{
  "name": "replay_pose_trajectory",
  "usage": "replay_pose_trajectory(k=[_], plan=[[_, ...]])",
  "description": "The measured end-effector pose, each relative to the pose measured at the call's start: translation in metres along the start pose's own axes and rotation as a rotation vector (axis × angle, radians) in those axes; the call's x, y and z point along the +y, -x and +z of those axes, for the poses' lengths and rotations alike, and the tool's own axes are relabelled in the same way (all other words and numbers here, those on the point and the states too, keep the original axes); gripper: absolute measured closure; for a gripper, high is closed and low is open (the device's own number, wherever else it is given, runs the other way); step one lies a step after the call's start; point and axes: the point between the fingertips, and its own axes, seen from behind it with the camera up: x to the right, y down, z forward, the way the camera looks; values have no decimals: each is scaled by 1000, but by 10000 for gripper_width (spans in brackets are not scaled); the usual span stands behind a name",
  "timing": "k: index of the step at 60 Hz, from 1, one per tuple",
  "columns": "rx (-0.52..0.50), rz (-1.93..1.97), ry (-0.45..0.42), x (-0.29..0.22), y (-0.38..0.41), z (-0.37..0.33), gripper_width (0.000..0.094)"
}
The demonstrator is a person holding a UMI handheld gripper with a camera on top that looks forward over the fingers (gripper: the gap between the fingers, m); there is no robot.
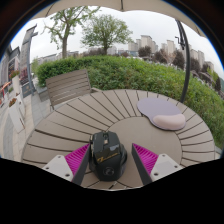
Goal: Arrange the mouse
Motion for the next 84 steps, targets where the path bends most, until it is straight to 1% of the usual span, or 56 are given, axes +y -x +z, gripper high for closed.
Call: replay_pose_trajectory(k=[3, 5, 10, 15, 18, 24, 28, 38, 45, 51, 57, 61, 63, 66, 70, 73, 74, 76, 78, 80, 82, 83, 84], plan=[[9, 7, 6, -1, -3, 4, 155], [15, 16, 9, -2, -5, 6, 214], [29, 15, 17, -3, -9, 9, 257], [27, -33, 17, -7, -7, 8, 368], [20, -46, 25, -7, -6, 11, 393], [-7, -39, 56, -15, -7, 5, 404], [-15, -30, 59, -35, -15, -7, 405], [-42, 20, -8, -122, -44, -22, 404], [-12, 31, -72, -183, -88, -7, 405], [56, 26, -115, -213, -142, 26, 404], [97, 29, -113, -214, -190, 70, 405], [121, 7, -97, -201, -216, 103, 406], [123, -6, -87, -192, -225, 115, 405], [94, -2, -81, -177, -229, 134, 405], [58, 3, -41, -152, -232, 152, 397], [42, -4, -32, -143, -234, 161, 373], [44, -9, -23, -138, -236, 163, 330], [44, -15, 5, -126, -235, 169, 310], [38, -3, 29, -122, -236, 169, 253], [42, 14, 38, -124, -239, 164, 168], [53, 21, 30, -127, -240, 156, 89], [54, 23, 22, -133, -240, 150, 69], [57, 22, 14, -138, -241, 142, 80]])
